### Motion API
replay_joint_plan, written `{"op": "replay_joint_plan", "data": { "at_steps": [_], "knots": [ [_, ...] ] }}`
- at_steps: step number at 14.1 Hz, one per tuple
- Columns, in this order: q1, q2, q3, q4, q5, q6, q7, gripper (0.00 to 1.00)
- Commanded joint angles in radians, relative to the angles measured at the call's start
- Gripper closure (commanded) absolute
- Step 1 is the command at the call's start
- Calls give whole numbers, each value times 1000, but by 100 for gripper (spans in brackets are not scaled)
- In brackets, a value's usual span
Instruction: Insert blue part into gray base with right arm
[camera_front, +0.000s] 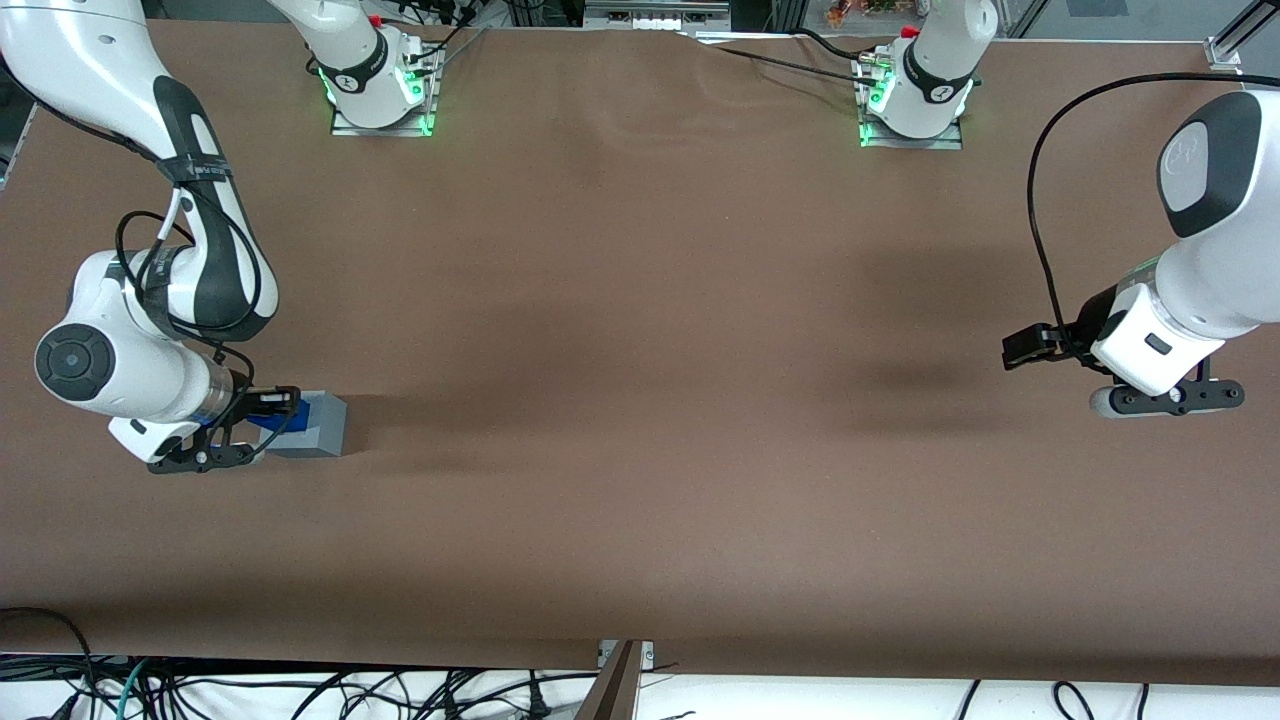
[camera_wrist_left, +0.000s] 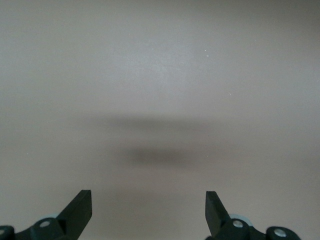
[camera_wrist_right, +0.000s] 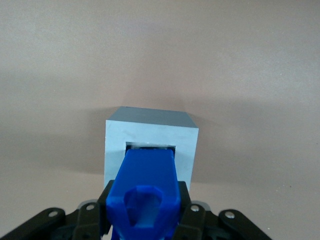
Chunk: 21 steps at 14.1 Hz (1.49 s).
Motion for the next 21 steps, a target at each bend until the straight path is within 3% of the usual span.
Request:
{"op": "replay_joint_plan", "data": {
  "at_steps": [1,21],
  "knots": [
    [-8,43,7,10,9,29,-1,75],
    [-7,43,8,17,14,41,28,75]
  ]
}}
